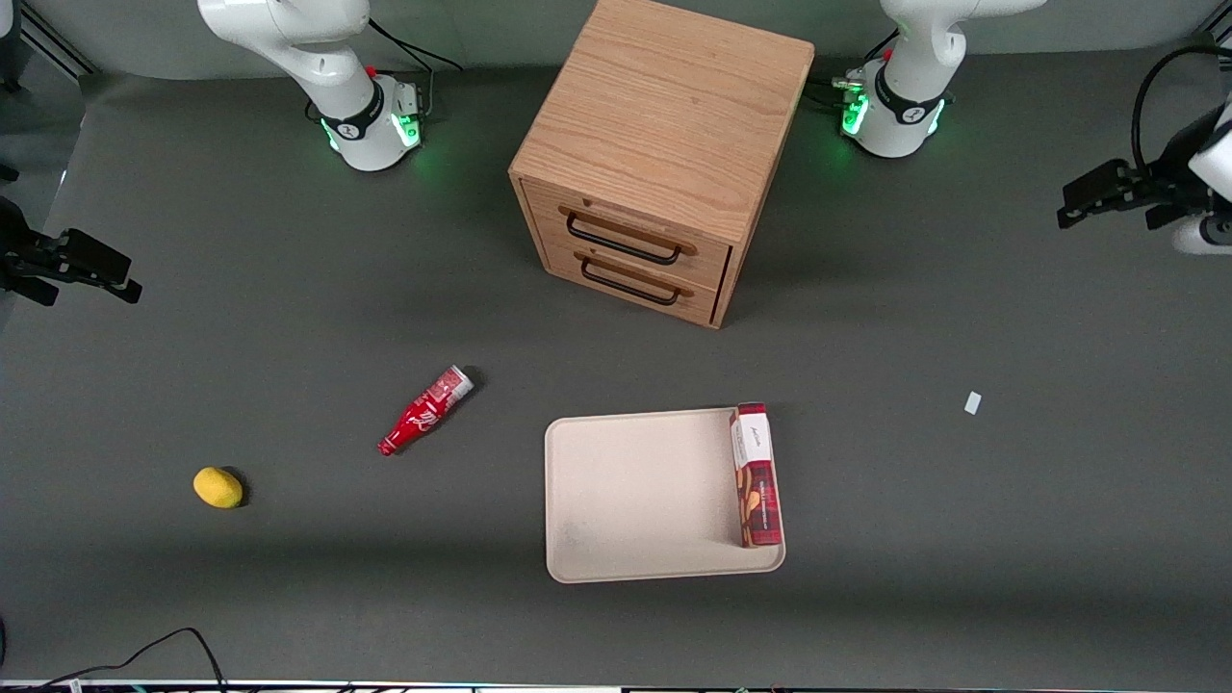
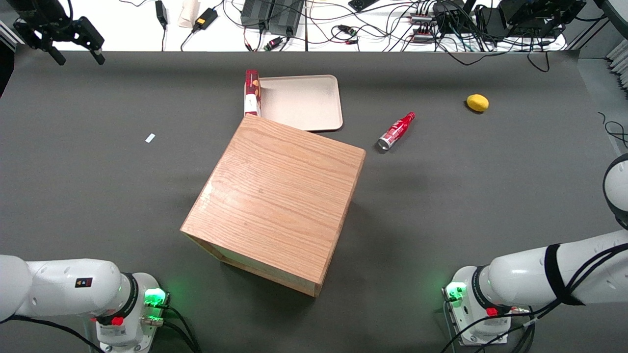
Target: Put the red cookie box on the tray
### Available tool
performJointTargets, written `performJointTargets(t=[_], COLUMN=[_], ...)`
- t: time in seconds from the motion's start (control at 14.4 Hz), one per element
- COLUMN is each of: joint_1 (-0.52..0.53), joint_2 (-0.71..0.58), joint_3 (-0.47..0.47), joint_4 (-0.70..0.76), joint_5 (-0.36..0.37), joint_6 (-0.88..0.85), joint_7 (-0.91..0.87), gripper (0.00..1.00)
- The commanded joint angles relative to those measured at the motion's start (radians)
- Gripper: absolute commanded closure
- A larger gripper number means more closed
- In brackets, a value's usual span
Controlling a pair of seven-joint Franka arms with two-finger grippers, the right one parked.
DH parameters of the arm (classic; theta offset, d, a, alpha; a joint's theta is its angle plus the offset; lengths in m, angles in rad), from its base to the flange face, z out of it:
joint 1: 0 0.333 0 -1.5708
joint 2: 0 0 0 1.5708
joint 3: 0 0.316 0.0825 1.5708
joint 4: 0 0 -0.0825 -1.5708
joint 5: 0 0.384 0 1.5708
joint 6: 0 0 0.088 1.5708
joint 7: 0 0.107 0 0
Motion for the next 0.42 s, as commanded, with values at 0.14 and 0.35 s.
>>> performJointTargets(t=[0.14,0.35], joint_1=[-0.031,-0.030], joint_2=[0.041,0.053], joint_3=[0.036,0.052], joint_4=[0.068,0.110], joint_5=[-0.007,0.000], joint_6=[-0.051,-0.105], joint_7=[0.039,0.052], gripper=[0.00,0.00])
